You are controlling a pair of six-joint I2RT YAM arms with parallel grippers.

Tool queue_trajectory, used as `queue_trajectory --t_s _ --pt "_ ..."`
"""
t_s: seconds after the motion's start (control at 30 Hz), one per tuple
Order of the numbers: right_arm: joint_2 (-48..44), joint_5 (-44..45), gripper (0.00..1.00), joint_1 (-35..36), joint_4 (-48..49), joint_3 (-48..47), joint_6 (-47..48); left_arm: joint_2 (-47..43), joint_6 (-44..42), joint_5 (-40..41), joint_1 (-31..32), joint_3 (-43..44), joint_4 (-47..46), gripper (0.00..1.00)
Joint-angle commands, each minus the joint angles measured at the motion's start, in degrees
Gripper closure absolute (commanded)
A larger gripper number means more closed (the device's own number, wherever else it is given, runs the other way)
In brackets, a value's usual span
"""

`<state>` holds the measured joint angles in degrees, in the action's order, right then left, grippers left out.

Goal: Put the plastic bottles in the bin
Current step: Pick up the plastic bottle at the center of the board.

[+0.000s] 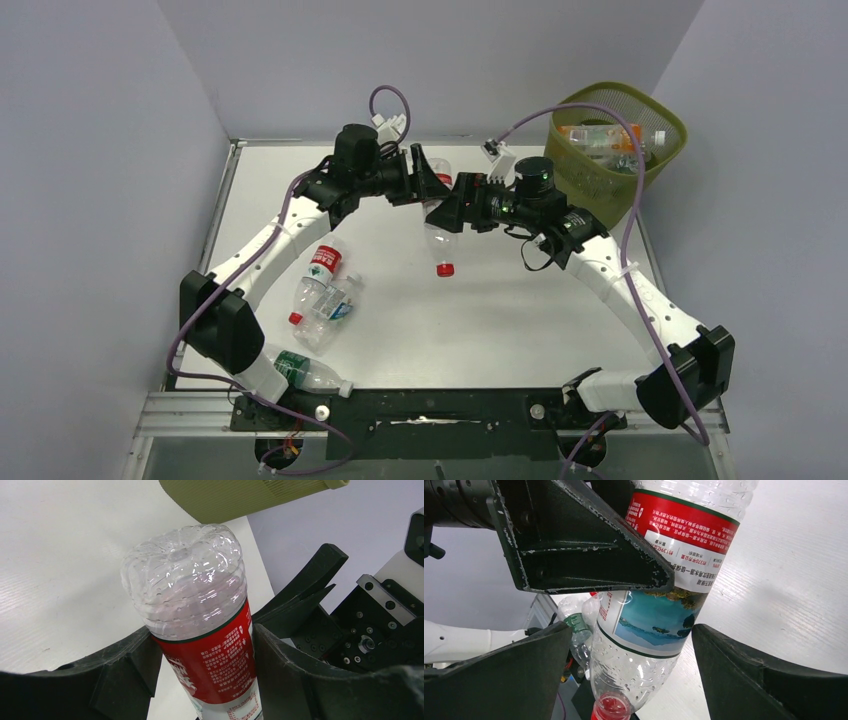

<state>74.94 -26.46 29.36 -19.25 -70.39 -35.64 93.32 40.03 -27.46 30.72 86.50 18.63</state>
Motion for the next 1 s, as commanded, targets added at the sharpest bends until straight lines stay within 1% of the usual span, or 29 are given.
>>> queue_trajectory --t_s 0.0,0.3,0.6,0.77,0.87,0.97 --pt "-0.4 0.7 0.08 1.2 4.2 -0.5 -0.7 -2.6 0.8 0.4 0.3 1.0 -5.3 0.47" --pt "0.4 1.1 0.23 1.2 3.9 0.0 -0.5 -3.3 2.0 0.2 0.8 0.7 -6.5 0.47" --pt "1.7 0.9 0.24 1.2 3.6 -0.1 -0.4 -5.0 3.5 -0.4 1.2 -0.2 -8.4 0.47" --pt "1.2 1.6 0.36 1.4 3.9 0.8 -1.0 -5.8 3.5 -1.3 1.4 -1.3 -8.5 0.47" --pt "0.4 3.2 0.40 2.6 3.7 2.2 -1.2 -6.3 3.6 -2.5 1.9 -2.6 -8.5 0.46" --pt "-1.6 4.8 0.43 4.6 5.0 5.5 -2.3 -7.7 3.5 -3.6 2.4 -5.6 -8.8 0.44"
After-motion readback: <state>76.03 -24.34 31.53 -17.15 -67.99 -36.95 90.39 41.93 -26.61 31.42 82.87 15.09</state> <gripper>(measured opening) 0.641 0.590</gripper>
